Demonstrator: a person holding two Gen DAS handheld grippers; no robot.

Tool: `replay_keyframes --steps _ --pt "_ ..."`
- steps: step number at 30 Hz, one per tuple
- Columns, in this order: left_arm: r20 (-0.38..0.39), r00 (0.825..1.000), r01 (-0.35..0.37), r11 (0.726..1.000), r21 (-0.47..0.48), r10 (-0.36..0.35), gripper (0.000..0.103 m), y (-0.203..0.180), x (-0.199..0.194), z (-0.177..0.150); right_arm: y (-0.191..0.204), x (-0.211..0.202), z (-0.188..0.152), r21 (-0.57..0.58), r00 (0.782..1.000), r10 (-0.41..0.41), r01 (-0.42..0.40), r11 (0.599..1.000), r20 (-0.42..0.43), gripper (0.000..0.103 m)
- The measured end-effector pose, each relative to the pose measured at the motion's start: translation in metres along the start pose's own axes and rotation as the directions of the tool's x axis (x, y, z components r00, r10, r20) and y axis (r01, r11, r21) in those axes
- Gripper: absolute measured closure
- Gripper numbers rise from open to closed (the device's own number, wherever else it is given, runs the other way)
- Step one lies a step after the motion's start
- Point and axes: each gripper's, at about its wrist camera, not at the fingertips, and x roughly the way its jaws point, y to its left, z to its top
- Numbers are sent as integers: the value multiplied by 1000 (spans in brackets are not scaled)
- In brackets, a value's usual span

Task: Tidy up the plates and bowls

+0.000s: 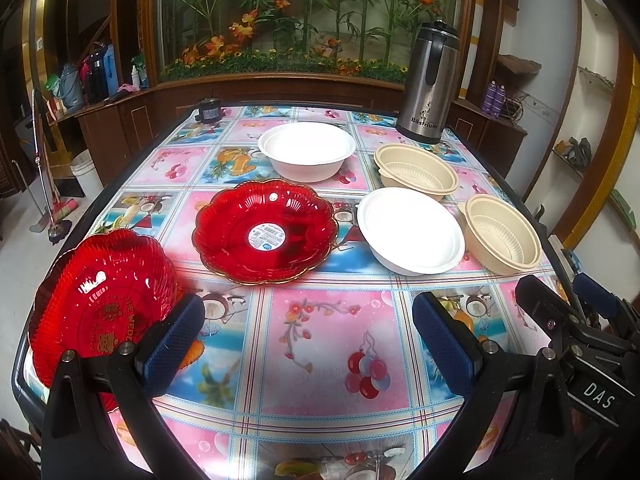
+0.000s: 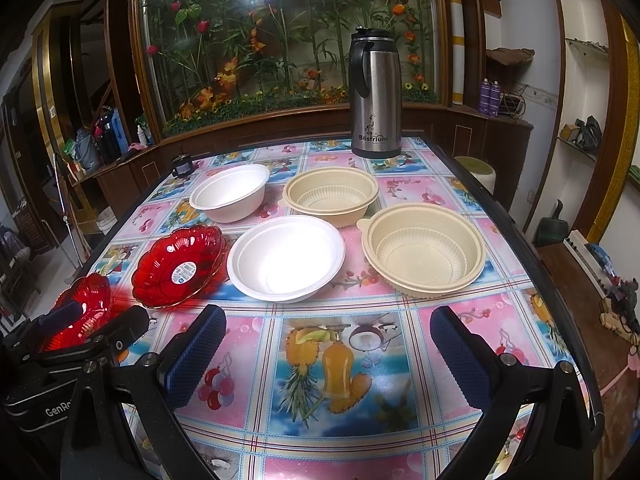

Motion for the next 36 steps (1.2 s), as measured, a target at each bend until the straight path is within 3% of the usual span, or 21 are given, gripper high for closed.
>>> replay_keyframes --steps 25,31,34,36 --pt "0 999 -43 998 -39 43 0 27 -11 -3 18 6 -1 -9 997 76 -76 997 -18 0" --pt "57 995 -78 993 -92 84 0 71 -40 -4 38 11 2 -24 988 151 -152 988 -45 0" --pt "73 987 -132 978 -161 145 0 115 -52 -8 50 13 4 -7 964 256 -258 966 -74 0" --pt "47 980 -174 954 -244 191 0 153 -53 -14 60 17 5 6 941 322 -323 946 -103 0"
